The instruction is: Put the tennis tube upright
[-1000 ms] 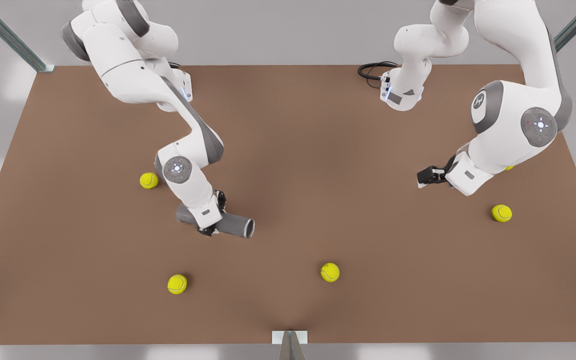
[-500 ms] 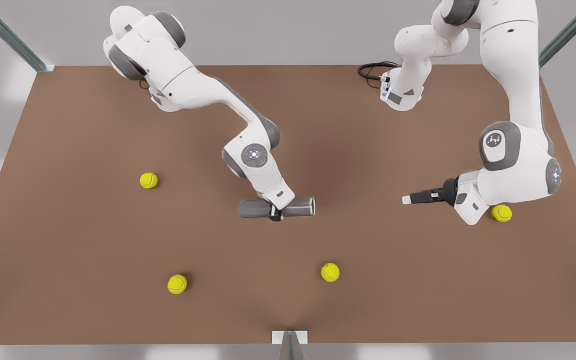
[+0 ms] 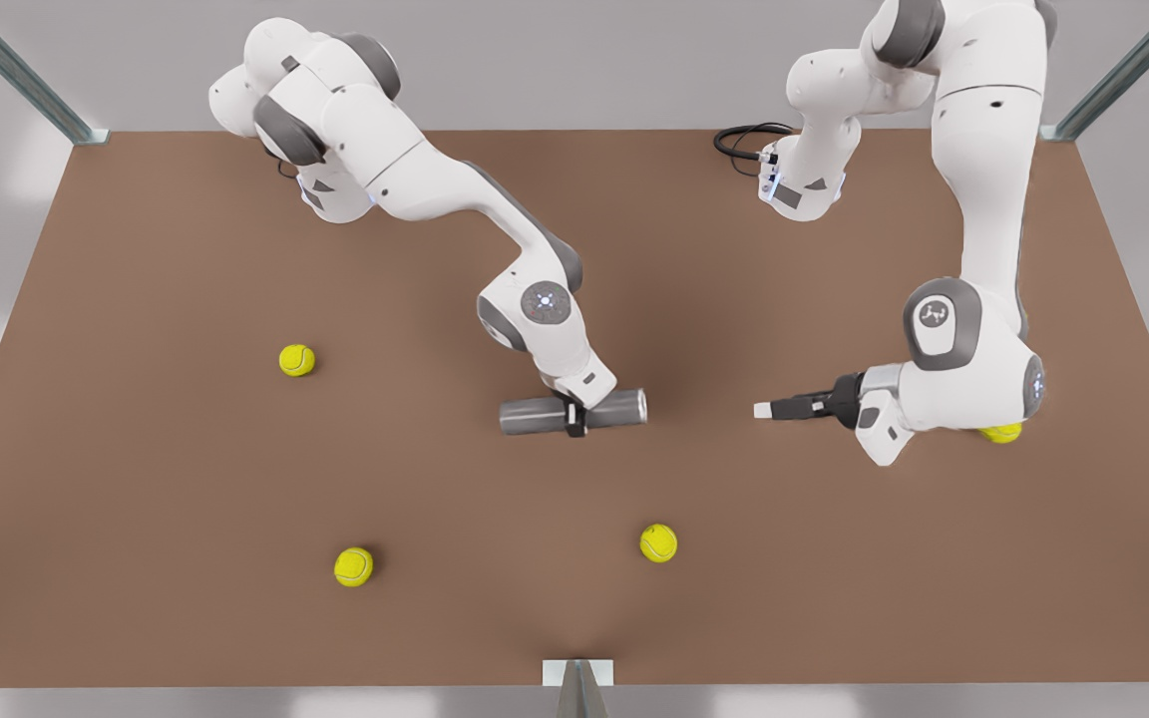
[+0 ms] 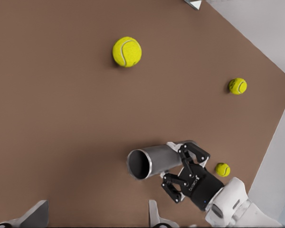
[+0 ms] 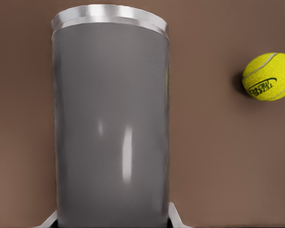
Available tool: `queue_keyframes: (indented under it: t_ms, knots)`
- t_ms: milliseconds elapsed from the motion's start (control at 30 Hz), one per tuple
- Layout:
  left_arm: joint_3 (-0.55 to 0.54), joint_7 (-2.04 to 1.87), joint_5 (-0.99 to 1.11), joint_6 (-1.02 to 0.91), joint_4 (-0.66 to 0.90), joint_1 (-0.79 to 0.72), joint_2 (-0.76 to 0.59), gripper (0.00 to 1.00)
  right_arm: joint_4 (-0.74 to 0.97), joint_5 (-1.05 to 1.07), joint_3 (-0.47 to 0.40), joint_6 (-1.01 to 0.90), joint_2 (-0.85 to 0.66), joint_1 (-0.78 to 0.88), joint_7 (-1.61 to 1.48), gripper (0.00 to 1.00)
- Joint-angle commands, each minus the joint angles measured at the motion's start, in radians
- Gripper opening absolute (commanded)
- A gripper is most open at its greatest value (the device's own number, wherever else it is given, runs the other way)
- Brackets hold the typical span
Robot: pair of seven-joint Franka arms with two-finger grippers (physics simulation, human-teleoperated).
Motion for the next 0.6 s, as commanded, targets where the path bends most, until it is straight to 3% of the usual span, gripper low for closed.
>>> queue_keyframes:
  t_ms: [0,167,333,567]
  knots:
    - [-0.005,0.0,-0.013,0.0,-0.007,0.004,-0.004,0.99,0.0,-0.002,-0.001,0.0,-0.001,0.0,0.002,1.0]
    - [-0.019,0.009,-0.201,0.067,-0.035,0.005,0.016,0.99,0.0,-0.002,-0.001,0.0,0.001,0.017,0.001,1.0]
    - [-0.02,0.012,-0.175,0.073,-0.043,-0.016,0.008,0.99,-0.002,0.016,0.001,-0.012,-0.016,0.013,0.002,1.0]
    - [-0.023,0.02,-0.167,0.193,-0.017,-0.171,0.097,0.99,-0.121,0.046,0.004,-0.438,-0.498,-0.332,0.324,1.0]
